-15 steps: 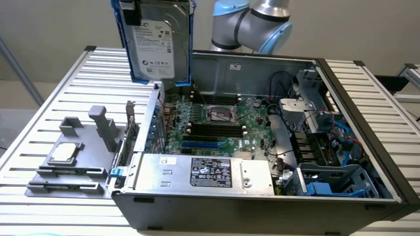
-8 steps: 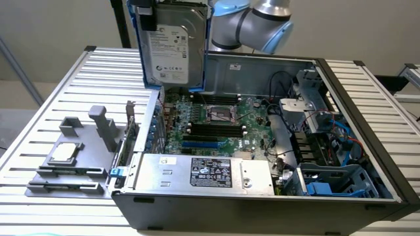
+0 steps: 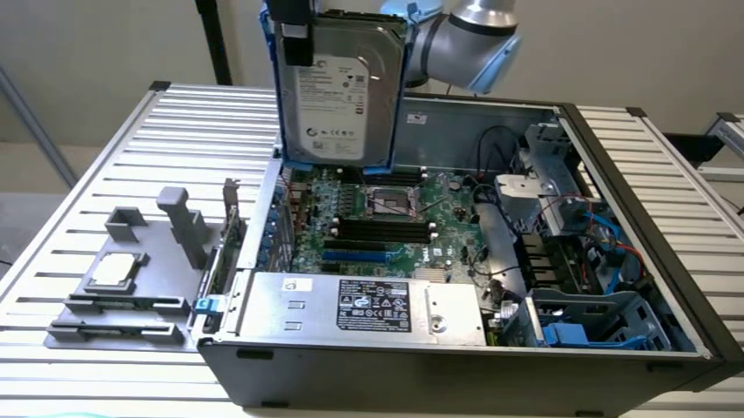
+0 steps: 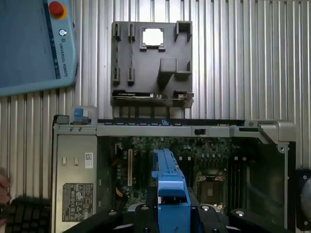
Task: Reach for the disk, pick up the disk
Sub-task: 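Pick up the disk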
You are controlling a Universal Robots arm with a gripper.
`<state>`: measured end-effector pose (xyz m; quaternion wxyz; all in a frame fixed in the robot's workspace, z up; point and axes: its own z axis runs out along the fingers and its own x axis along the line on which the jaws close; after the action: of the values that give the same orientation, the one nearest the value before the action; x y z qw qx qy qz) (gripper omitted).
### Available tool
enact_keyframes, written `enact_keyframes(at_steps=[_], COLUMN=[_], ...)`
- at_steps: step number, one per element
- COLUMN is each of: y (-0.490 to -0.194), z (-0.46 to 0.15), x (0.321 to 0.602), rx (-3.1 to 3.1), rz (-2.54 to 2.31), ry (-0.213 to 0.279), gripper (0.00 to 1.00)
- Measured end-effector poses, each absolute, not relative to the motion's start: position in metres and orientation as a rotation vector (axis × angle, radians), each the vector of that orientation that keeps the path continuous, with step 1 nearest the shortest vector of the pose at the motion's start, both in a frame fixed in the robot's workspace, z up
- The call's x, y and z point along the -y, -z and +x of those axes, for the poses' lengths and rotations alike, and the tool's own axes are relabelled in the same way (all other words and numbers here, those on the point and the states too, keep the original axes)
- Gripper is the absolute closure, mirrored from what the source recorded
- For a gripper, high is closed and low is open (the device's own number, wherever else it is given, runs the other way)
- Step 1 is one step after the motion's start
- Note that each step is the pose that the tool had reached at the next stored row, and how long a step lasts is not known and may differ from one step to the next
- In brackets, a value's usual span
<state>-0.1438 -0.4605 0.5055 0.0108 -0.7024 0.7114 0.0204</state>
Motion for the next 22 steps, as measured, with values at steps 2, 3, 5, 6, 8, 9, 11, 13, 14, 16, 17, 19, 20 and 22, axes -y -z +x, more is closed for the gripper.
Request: enact_keyframes(at_steps=[2,3,5,6,8,9,11,13,14,16,17,19,20,22], y=[-0.506,-0.505,-0.506,-0.506,-0.506,-0.506,-0.506,-0.505,-0.506,-0.506,-0.506,-0.506,-0.506,-0.506], z=[-0.136,-0.132,-0.125,-0.121,-0.113,-0.109,-0.101,-0.093,-0.089,-0.081,-0.078,-0.07,-0.066,-0.058], x=[0.465,0.467,0.471,0.473,0.477,0.479,0.483,0.487,0.489,0.493,0.495,0.499,0.501,0.505], rx=[-2.22,-2.22,-2.22,-2.22,-2.22,-2.22,-2.22,-2.22,-2.22,-2.22,-2.22,-2.22,-2.22,-2.22], rz=[-2.192,-2.192,-2.192,-2.192,-2.192,-2.192,-2.192,-2.192,-2.192,-2.192,-2.192,-2.192,-2.192,-2.192], ry=[-0.064,-0.064,-0.064,-0.064,-0.064,-0.064,-0.064,-0.064,-0.064,-0.064,-0.064,-0.064,-0.064,-0.064], gripper=[0.67,0.67,0.67,0.67,0.67,0.67,0.67,0.67,0.67,0.67,0.67,0.67,0.67,0.67])
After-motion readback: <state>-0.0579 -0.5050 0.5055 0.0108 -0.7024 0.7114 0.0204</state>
